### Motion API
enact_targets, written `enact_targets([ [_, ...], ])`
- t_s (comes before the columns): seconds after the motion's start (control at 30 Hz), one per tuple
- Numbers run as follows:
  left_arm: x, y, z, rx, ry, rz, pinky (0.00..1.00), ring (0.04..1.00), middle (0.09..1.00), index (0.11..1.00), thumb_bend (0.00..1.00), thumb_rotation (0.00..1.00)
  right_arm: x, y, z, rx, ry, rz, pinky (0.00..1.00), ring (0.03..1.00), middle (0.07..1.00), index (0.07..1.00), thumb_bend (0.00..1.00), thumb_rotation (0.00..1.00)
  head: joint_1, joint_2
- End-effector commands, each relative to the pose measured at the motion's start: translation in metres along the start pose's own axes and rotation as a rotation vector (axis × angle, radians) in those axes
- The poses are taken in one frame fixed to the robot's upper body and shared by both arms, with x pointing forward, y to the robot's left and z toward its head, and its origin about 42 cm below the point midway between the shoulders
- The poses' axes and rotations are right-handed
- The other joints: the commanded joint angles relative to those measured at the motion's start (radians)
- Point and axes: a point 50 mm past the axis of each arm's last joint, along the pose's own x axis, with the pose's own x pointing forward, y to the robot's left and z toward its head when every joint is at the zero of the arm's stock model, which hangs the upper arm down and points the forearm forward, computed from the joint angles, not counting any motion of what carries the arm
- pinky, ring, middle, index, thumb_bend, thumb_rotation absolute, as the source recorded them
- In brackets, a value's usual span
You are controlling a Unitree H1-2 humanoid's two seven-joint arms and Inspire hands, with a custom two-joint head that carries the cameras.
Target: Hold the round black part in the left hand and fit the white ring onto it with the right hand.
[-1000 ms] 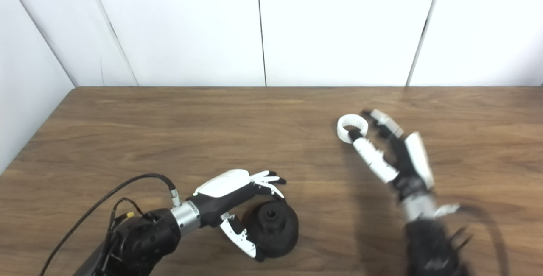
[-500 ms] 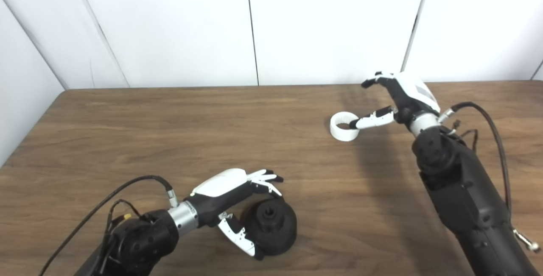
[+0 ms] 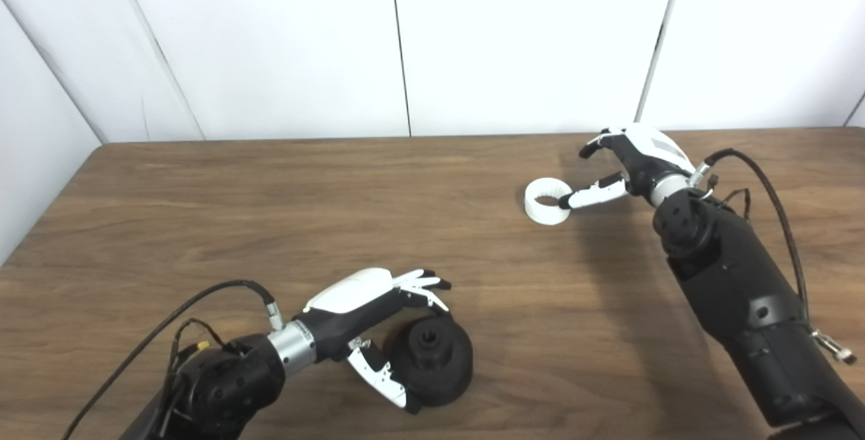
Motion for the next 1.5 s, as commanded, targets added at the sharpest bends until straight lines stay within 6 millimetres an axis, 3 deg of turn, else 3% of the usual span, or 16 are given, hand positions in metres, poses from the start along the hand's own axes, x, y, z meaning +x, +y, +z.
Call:
enact_targets([
  [0.0, 0.002, 0.001, -0.003, 0.0, 0.008, -0.029, 0.94, 1.0, 0.954, 0.678, 0.92, 0.24, 0.006, -0.034, 0.018, -0.034, -0.067, -0.069, 1.0, 1.0, 0.95, 0.749, 0.95, 0.4, 0.001, 0.0],
  [0.53, 0.006, 0.004, -0.005, 0.019, 0.01, -0.027, 0.95, 1.0, 0.959, 0.688, 0.91, 0.25, -0.003, -0.025, 0.041, -0.076, -0.12, 0.0, 1.0, 1.0, 0.955, 0.75, 0.96, 0.44, 0.001, 0.001],
  [0.97, 0.006, 0.006, -0.001, 0.005, 0.0, -0.013, 0.95, 1.0, 0.955, 0.68, 0.92, 0.24, 0.0, -0.007, 0.048, -0.077, -0.126, 0.03, 1.0, 0.999, 0.945, 0.752, 0.93, 0.42, 0.007, 0.001],
  [1.47, 0.004, 0.007, 0.004, 0.008, -0.003, -0.02, 0.94, 1.0, 0.958, 0.683, 0.92, 0.24, 0.009, -0.003, 0.046, -0.063, -0.114, 0.022, 1.0, 1.0, 0.944, 0.748, 0.91, 0.42, 0.012, 0.002],
])
